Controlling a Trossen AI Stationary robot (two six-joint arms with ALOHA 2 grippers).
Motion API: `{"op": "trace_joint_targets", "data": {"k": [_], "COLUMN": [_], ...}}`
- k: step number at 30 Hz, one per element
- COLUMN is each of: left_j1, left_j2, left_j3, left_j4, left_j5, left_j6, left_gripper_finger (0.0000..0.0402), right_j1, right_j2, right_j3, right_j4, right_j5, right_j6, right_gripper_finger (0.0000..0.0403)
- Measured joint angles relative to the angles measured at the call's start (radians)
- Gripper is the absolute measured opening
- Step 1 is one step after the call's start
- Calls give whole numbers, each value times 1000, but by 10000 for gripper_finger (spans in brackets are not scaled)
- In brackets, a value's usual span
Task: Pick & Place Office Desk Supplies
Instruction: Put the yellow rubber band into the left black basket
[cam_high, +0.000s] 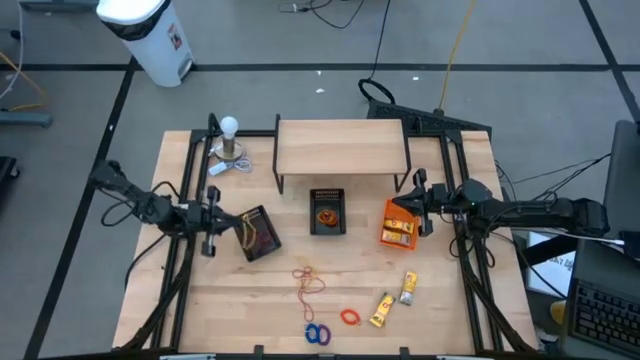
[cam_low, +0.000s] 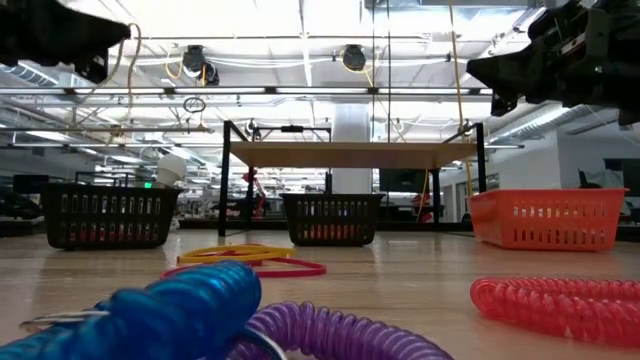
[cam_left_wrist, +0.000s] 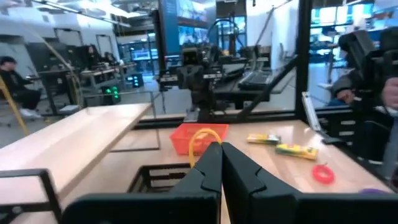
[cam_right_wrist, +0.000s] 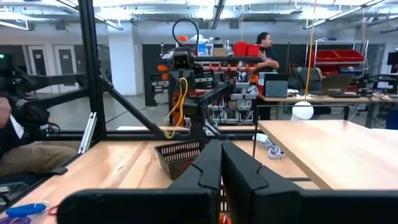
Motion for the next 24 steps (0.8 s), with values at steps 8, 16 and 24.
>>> {"op": "trace_joint_targets", "data": {"k": [8,16,24], "left_j1": [28,52,57], "left_j2": [-98,-137,-139], "left_j3": [-12,-12,-31], "left_j4": [90,-90,-95], "left_j5": [-21,-15,52], "left_j6": [121,29,-24], "left_gripper_finger": [0,0,0], "right_j1": [-2,-4,-67], "right_j2": [6,25,59], "right_j3": [0,0,24], "right_j4": [59,60,149], "right_j5": [4,2,1], "right_j6": [-65,-18,-81], "right_gripper_finger": [4,4,4]}}
